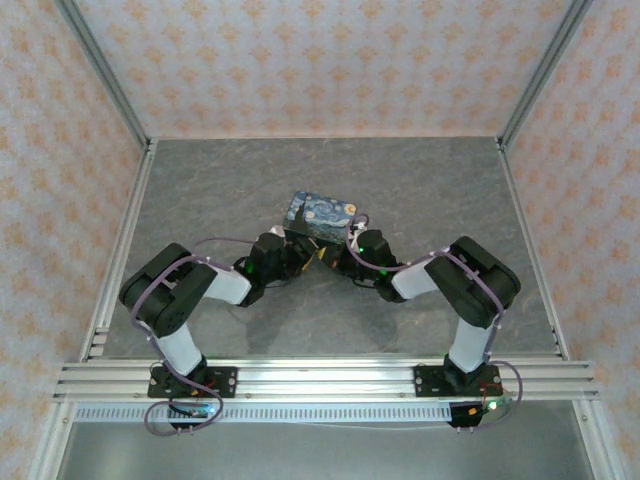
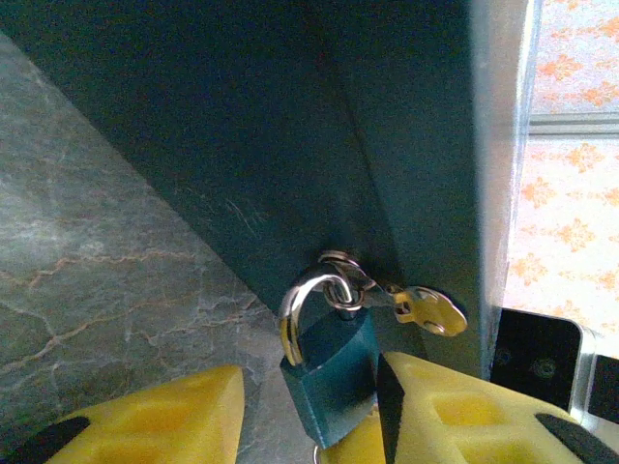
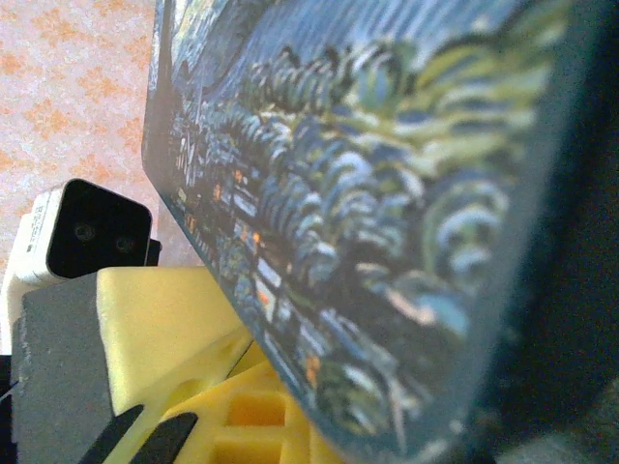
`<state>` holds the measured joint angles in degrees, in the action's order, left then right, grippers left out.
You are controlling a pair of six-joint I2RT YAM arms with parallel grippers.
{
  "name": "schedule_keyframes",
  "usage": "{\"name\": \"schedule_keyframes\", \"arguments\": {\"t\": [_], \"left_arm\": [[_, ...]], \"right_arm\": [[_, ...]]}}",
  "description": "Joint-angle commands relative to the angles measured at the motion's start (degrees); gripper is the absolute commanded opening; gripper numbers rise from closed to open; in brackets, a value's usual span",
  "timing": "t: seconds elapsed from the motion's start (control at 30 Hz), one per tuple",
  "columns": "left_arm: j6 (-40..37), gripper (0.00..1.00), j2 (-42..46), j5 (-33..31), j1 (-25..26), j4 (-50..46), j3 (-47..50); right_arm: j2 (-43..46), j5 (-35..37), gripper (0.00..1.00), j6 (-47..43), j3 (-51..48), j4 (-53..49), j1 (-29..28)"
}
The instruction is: Unlock a padlock with a key
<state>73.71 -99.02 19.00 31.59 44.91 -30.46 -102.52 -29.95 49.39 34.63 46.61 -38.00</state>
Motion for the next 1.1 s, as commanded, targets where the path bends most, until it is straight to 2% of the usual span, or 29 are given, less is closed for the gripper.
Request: {"name": "schedule_keyframes", "arguments": {"t": [0.0,0.3,0.43,0.5,0.67,0.8,0.93,1.07], "left_arm": [[0.46,0.40,-0.95,-2.32,0.48,2.08,-1.62],[0.56,0.30,-1.61,-3.09,0.44,2.03,-1.80],[0.42,0.23,-1.13,-3.62,0.47,1.65,-1.71],[0.22,0.19,-0.67,-3.79,0.46,1.01,-1.71],[0.55,0.13,1.25,-4.33,0.46,-1.74,-1.67],[2.41,0.08,2.82,-4.28,0.44,-4.70,-1.97],[4.12,0.04,4.32,-3.24,0.48,-8.33,-2.82],[5.56,0.03,6.37,-2.16,0.57,-11.72,-3.85]], "right_arm": [[1.62,-1.15,0.00,1.93,1.49,3.36,-0.59],[1.73,-1.94,0.00,4.98,1.65,4.22,-0.59],[2.42,-2.06,0.00,5.91,1.25,4.85,-0.59],[3.68,-1.48,0.06,5.21,0.50,3.90,-0.59],[9.07,1.71,0.29,0.00,-1.80,-4.29,-0.59],[15.01,4.51,0.40,-4.79,-3.66,-11.67,-0.07],[23.46,9.89,0.49,-14.86,-2.88,-24.99,-0.06],[32.87,15.54,0.61,-28.56,-1.03,-35.43,-0.06]]}}
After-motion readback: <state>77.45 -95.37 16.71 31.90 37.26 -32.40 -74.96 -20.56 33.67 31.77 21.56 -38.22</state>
